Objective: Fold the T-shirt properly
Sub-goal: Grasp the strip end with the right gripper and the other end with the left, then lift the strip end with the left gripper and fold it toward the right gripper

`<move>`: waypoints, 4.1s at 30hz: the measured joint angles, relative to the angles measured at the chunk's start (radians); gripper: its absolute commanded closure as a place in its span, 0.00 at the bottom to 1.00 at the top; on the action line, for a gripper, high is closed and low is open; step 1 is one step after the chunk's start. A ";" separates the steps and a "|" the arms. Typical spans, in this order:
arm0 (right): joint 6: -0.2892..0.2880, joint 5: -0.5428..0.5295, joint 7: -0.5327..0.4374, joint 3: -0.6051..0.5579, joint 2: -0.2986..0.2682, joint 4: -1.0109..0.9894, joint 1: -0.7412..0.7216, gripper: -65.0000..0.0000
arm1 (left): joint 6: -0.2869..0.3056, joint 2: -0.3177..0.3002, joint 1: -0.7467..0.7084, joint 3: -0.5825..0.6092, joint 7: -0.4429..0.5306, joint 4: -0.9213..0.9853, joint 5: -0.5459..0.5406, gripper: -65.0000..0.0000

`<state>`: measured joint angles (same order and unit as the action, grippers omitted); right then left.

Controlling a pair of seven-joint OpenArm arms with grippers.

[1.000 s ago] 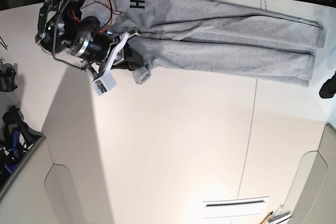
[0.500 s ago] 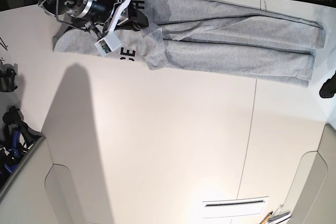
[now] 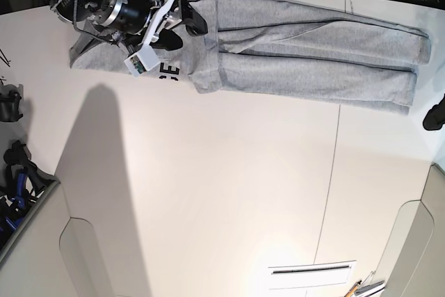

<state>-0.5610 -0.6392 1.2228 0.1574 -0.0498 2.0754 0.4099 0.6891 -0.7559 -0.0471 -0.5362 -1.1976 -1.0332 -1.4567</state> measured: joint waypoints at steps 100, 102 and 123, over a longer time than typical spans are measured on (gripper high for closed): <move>0.023 0.111 -0.055 0.556 -0.031 0.028 -0.130 0.45 | 0.000 0.350 -0.374 -0.056 -0.050 -0.770 0.003 1.00; 0.023 0.100 -0.055 0.616 -0.054 0.028 -0.130 0.45 | 0.000 0.357 -0.372 0.000 -0.042 -0.789 0.001 1.00; 0.023 0.048 -0.055 0.700 -0.089 0.028 -0.127 0.45 | 0.000 0.468 -0.254 0.573 0.074 -0.795 0.181 1.00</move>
<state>-0.5381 -0.5911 1.1683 0.8574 -0.1383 2.1036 0.2825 0.6888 -0.2882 -0.3008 0.0372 -1.1240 -1.8278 -1.2758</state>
